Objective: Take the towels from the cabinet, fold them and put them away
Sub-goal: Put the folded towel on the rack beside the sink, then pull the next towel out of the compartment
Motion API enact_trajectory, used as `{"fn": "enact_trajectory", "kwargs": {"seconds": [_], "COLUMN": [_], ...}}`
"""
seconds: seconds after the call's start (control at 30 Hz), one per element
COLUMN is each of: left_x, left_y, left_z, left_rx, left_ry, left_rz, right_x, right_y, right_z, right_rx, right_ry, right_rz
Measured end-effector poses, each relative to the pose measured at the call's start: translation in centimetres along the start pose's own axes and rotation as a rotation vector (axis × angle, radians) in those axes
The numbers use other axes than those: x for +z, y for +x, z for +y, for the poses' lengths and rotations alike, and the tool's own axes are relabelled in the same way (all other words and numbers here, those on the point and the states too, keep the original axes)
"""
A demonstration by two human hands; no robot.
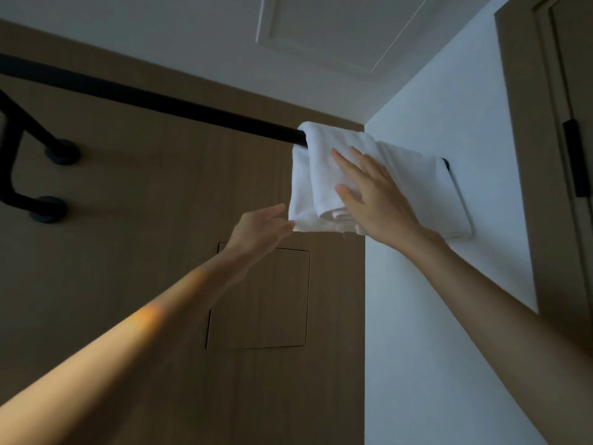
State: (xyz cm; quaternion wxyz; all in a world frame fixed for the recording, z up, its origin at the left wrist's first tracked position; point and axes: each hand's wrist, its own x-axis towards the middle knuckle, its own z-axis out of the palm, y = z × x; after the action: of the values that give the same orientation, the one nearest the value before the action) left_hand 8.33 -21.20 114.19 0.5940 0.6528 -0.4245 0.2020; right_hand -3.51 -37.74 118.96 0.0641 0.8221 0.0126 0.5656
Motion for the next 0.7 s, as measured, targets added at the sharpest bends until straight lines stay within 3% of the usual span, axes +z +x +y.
{"fn": "enact_trajectory", "kwargs": {"seconds": [0.27, 0.5, 0.7], "left_x": [-6.5, -12.9, -17.1], "left_y": [-6.9, -15.7, -23.5], "left_z": [-0.6, -1.9, -6.6], "left_rx": [0.322, 0.355, 0.338], "left_ry": [0.481, 0.75, 0.802], "left_rz": [0.0, 0.008, -0.063], "right_x": [-1.9, -1.1, 1.3], "right_y": [-7.1, -14.0, -20.7], "right_z": [-7.8, -16.4, -22.0], "right_rx": [-0.055, -0.001, 0.079], "right_ry": [0.073, 0.089, 0.108], "right_rz": [0.001, -0.107, -0.275]}}
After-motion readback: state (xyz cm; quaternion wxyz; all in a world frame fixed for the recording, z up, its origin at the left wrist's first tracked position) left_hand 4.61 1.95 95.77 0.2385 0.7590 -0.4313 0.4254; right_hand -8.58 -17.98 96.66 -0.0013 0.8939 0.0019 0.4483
